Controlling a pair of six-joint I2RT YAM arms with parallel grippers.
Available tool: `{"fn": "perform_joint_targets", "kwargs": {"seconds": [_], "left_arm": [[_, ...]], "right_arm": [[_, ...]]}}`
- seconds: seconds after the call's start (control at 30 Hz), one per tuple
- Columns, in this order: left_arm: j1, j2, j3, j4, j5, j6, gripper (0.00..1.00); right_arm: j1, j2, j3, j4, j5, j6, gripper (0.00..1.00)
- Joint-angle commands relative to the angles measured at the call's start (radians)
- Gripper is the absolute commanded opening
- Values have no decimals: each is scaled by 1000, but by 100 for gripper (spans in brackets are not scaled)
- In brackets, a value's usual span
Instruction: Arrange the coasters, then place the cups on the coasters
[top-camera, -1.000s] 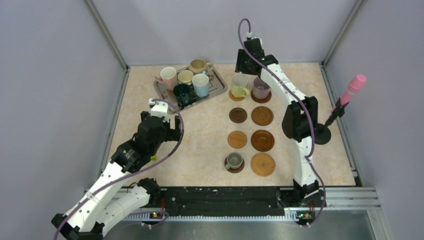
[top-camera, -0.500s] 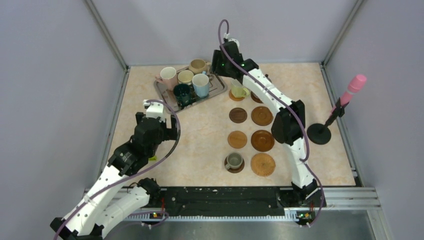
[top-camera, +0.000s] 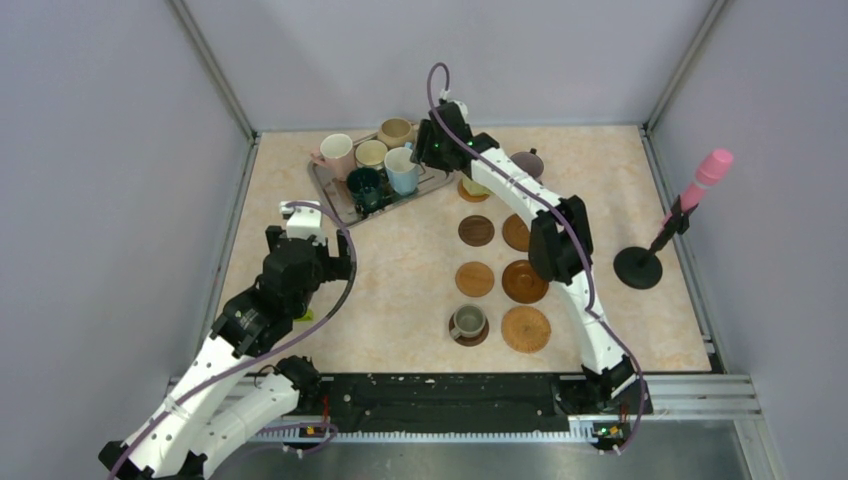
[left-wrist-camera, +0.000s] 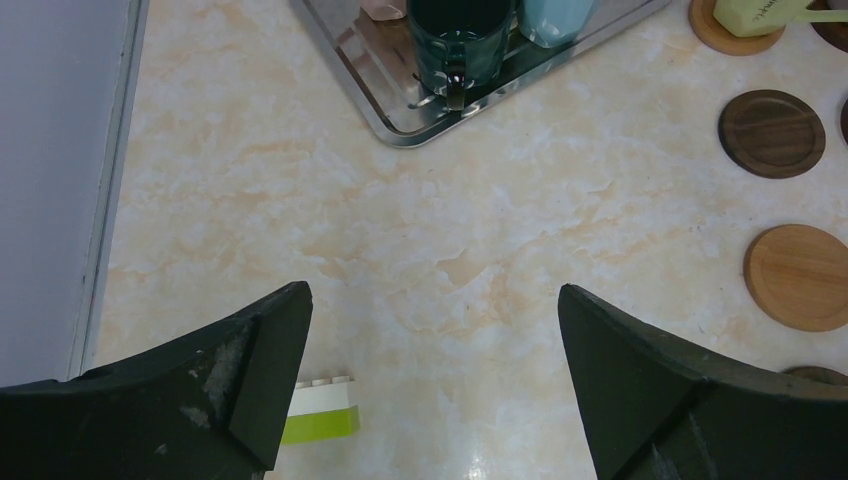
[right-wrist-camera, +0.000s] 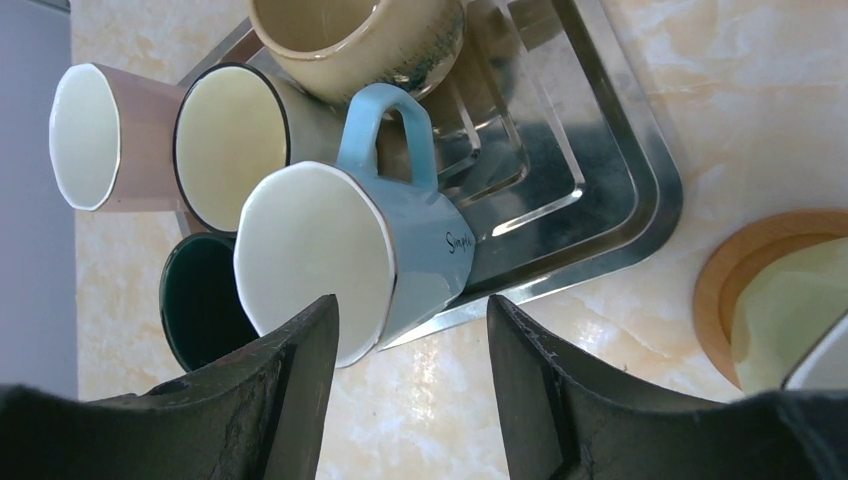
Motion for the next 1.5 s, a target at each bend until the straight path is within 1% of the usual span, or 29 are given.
{"fn": "perform_joint_targets", "kwargs": {"seconds": [0.0, 0.17, 0.63, 0.93, 1.17, 1.37, 1.47], "left_arm": [[-1, -10, -4, 55, -14, -1, 99], [-2, -11, -5, 53, -15, -1, 99], [-1, -7, -7, 56, -13, -1, 99], [-1, -9, -8, 56, -14, 0, 99], [-1, -10, -8, 56, -12, 0, 99], [-2, -11, -8, 53, -13, -1, 99], [-1, -13, -8, 54, -14, -1, 99]], "right_arm": [[-1, 15, 35, 70, -23, 38, 56], [-2, 28, 34, 70, -11, 38, 55], [-2, 70, 52, 69, -29, 36, 47], [-4, 72, 65, 69, -37, 37, 33], [-8, 50, 60, 62, -27, 42, 17], [-10, 25, 57, 61, -28, 42, 0], [-12, 4, 57, 58, -25, 39, 0]]}}
